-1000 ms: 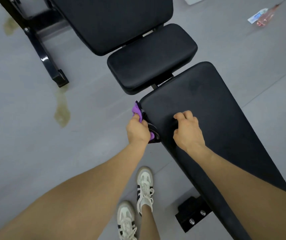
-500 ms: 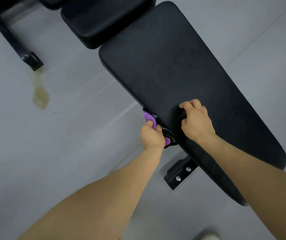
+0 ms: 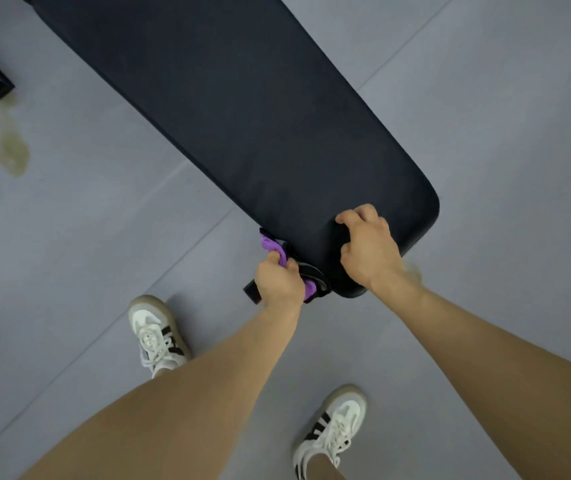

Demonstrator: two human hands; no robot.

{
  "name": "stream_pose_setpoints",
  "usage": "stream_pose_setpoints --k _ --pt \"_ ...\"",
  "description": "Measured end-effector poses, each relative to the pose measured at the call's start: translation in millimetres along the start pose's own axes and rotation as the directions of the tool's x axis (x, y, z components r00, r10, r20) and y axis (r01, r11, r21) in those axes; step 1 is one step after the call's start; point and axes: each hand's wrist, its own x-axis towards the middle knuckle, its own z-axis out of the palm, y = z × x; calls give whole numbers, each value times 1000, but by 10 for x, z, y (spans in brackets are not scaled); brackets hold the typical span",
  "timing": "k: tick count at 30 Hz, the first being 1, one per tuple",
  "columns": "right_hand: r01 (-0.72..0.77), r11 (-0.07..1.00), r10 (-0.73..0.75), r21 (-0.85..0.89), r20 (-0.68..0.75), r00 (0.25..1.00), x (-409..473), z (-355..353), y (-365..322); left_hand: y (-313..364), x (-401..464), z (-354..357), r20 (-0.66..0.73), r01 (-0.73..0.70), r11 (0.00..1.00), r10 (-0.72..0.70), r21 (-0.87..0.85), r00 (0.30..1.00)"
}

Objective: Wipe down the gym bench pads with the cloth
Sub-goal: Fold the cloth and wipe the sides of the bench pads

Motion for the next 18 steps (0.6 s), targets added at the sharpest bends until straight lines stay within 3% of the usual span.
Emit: stream_pose_setpoints --k 8,11,15,18 --pt "-86 995 85 41 21 996 -481 -216 673 -232 -584 475 60 118 992 -121 38 991" --pt "-121 990 118 75 43 992 -614 -461 835 -210 -852 562 164 142 985 -156 98 974" --pt "-195 971 200 141 -19 980 -834 -1065 989 357 -1586 957 532 -45 996 0 71 847" --pt "-225 946 263 235 -147 953 -1057 -1785 1136 1154 -2086 1229 584 -282 958 205 44 786"
